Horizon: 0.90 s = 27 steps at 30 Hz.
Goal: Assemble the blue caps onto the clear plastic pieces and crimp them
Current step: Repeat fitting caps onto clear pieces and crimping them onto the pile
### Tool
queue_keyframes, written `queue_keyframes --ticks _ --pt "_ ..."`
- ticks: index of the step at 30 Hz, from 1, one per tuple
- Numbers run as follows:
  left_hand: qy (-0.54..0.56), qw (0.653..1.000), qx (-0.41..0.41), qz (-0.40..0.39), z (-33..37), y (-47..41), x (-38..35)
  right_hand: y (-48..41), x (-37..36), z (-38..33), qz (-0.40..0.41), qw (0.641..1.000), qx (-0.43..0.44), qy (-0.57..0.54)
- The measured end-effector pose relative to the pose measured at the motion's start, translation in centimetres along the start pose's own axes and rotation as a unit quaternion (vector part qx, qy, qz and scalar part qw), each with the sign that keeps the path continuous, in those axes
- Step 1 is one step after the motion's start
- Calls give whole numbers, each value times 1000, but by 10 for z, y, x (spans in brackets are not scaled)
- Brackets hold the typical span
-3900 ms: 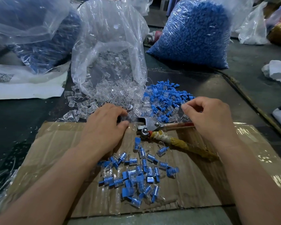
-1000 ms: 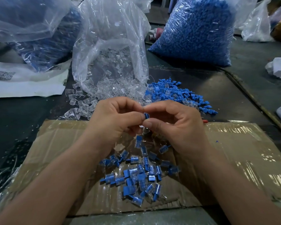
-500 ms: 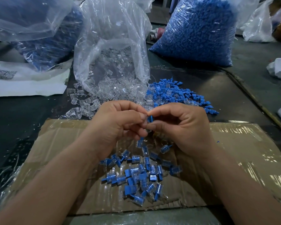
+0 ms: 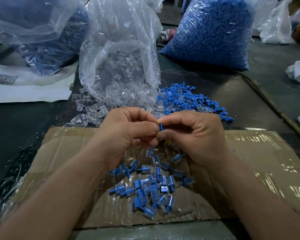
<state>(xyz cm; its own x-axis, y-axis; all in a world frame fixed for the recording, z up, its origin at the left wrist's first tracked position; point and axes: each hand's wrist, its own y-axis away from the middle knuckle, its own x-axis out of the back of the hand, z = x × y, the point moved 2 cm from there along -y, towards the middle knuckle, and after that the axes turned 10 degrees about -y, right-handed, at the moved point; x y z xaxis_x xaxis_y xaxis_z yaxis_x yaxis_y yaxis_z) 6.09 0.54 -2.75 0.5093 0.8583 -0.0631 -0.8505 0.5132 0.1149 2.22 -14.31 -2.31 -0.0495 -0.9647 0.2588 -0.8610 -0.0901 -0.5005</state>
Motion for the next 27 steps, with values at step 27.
queue_keyframes --ticks 27 --pt "11 997 -28 69 -2 -3 9 0 43 5 -221 853 -319 348"
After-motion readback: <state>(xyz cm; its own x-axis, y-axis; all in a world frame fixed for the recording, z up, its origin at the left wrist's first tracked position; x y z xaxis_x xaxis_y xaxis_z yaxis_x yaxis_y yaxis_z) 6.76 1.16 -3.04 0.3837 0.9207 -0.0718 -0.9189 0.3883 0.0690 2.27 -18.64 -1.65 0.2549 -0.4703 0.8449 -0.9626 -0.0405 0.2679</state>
